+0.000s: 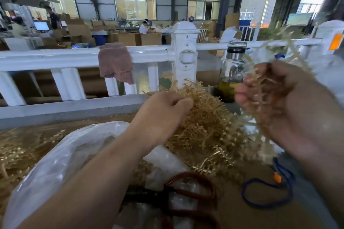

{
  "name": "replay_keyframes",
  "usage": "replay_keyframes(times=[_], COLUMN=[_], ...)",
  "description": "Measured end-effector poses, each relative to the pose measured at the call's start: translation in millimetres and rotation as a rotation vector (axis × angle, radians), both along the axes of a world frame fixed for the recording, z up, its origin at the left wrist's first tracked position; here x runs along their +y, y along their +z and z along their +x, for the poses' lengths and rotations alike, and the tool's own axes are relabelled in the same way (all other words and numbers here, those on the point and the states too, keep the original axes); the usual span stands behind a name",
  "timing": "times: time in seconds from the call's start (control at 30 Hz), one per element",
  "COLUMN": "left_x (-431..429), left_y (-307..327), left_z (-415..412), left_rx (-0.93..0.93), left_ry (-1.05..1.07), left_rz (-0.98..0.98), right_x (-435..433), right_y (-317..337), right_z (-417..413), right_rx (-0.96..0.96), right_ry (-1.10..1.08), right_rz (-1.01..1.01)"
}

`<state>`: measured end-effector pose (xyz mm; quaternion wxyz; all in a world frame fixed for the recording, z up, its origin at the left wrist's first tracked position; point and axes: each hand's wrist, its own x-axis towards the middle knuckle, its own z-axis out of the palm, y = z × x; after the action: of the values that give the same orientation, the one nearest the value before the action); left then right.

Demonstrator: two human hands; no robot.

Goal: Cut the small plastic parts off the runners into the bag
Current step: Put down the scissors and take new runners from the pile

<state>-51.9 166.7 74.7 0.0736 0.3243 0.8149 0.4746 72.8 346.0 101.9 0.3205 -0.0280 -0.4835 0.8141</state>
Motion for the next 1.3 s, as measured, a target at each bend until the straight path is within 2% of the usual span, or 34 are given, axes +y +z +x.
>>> replay_keyframes(times=[0.03,0.1,0.2,0.3,0.4,0.53,0.6,0.73,0.9,1.07,1.17,1.3], left_x=[-6.8,-23.2,-46.2,-63.4,-88.9,-127.7,-138.8,-147.9,-151.5,-148.7,-143.8,-143.5], left_y=[-0.8,-5.0,-14.0,-25.1,-27.3,-30.0,-34.3,-40.9,-46.7,-51.7,-56.8,-57.1], left_z=[6.8,24.4,55.0,65.6,66.7,62.7,60.8,57.4,54.3,50.5,51.1,57.2], left_rx=[-0.021,-0.202,-0.327,-0.475,-0.446,-0.441,-0.452,-0.561,-0.64,-0.533,-0.398,-0.273], left_ry=[0.023,-0.101,-0.276,-0.255,-0.122,-0.091,-0.085,-0.108,-0.159,-0.172,-0.107,-0.086], left_rz=[0.101,0.266,0.209,0.355,0.426,0.475,0.475,0.593,0.565,0.472,0.394,0.39], right_x=[-7.4,-28.8,-63.4,-93.4,-105.5,-116.0,-124.3,-137.8,-142.7,-143.5,-145.4,-142.7], right_y=[-3.5,-12.0,-18.0,-21.0,-27.6,-39.8,-44.1,-45.8,-51.7,-69.3,-78.2,-81.2], right_z=[-0.8,-3.4,-7.0,-8.4,-7.0,-3.4,-3.0,-6.4,-13.5,-18.3,-18.3,-14.4], right_rx=[-0.054,-0.098,-0.13,-0.122,-0.177,-0.263,-0.282,-0.271,-0.267,-0.233,-0.288,-0.323], right_ry=[0.048,0.112,0.24,0.319,0.353,0.427,0.465,0.511,0.55,0.566,0.538,0.594], right_rz=[-0.043,-0.097,-0.186,-0.208,-0.027,0.114,0.119,0.087,0.052,-0.013,0.033,0.089])
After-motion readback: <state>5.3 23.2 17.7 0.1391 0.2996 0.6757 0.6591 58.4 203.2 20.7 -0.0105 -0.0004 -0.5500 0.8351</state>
